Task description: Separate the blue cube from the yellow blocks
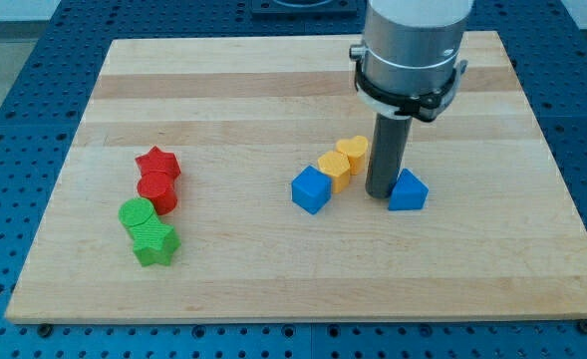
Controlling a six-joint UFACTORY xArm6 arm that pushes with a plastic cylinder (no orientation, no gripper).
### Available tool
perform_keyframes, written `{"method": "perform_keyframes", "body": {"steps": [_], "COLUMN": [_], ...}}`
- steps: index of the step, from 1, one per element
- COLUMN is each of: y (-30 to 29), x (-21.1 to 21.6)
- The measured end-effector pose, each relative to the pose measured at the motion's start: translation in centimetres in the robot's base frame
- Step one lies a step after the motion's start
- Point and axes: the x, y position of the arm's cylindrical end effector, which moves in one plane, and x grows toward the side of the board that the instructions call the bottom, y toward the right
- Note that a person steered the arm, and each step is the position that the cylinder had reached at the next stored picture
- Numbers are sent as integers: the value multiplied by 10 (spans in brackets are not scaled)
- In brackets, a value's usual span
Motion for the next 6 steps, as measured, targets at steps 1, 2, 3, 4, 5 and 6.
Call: {"method": "perform_keyframes", "body": {"steps": [1, 2, 3, 4, 5, 6], "y": [-6, -25, -55, -66, -76, -76], "x": [23, 45, 42, 10, -14, -16]}}
